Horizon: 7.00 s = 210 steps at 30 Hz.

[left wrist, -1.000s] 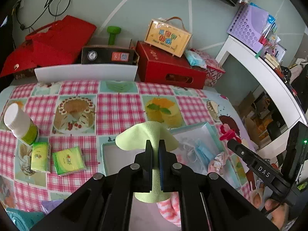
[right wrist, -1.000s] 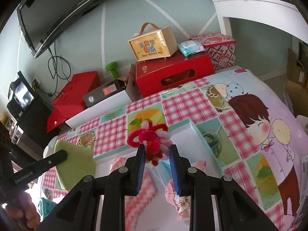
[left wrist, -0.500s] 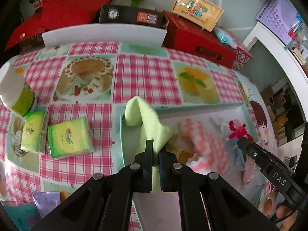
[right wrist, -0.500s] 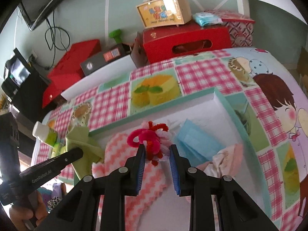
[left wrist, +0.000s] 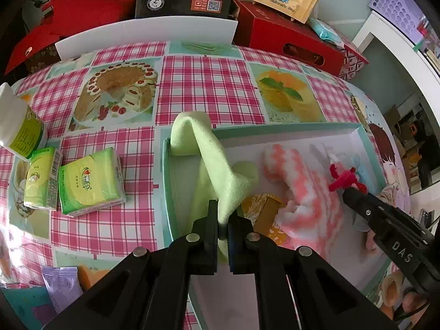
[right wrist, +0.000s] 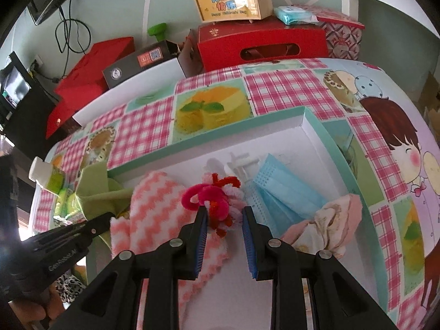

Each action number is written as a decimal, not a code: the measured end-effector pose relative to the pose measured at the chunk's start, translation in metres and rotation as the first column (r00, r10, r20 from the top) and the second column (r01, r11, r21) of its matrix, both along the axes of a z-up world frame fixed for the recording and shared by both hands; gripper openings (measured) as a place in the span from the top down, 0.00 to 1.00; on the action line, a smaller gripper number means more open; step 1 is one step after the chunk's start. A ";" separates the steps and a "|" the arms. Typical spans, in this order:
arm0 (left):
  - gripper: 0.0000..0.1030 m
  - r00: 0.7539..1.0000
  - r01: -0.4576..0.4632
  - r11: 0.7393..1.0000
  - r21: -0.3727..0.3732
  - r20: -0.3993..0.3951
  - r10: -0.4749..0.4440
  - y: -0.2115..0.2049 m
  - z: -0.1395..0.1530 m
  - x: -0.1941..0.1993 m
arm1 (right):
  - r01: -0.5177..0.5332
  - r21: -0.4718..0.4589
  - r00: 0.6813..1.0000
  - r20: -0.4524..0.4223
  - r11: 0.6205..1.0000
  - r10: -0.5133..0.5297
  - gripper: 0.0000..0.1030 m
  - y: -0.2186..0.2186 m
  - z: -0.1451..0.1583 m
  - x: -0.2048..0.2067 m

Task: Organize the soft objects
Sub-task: 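Lower the green cloth into the tray with the left tool while the right tool lowers the red toy there, then open both tools to release the green cloth and red toy in the tray, then move both open tools back from the tray toward the remaining items, then lower the right tool onto the leopard-print scrunchie while the left tool approaches the purple packet, then close the right tool on the leopard-print scrunchie and lift it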

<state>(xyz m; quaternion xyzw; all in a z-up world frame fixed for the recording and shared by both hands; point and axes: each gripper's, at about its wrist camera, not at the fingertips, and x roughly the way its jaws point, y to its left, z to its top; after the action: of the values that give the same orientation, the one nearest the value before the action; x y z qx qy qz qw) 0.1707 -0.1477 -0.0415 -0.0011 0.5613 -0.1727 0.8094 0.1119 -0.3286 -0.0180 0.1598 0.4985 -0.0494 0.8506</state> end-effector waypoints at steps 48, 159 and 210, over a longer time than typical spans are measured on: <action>0.20 0.988 -0.125 0.992 0.027 0.098 0.121 0.019 0.044 -0.005 | 0.013 -0.155 1.000 0.018 0.988 -0.011 0.22 0.011 0.025 -0.012; 0.15 0.769 -0.634 0.770 -0.070 0.040 0.638 0.205 0.027 -0.162 | -0.577 -0.028 0.809 0.116 0.816 0.576 0.17 0.217 0.000 -0.081; 0.29 0.828 -0.561 0.828 0.013 0.019 0.561 0.178 0.005 -0.141 | -0.477 -0.009 0.865 0.170 0.879 0.471 0.76 0.166 0.022 -0.075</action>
<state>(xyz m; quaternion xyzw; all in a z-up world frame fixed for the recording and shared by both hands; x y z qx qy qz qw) 0.0294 0.0301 -0.0362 -0.1570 0.5320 0.0775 0.8285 0.0370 -0.1625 0.0041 0.0504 0.4499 0.1829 0.8727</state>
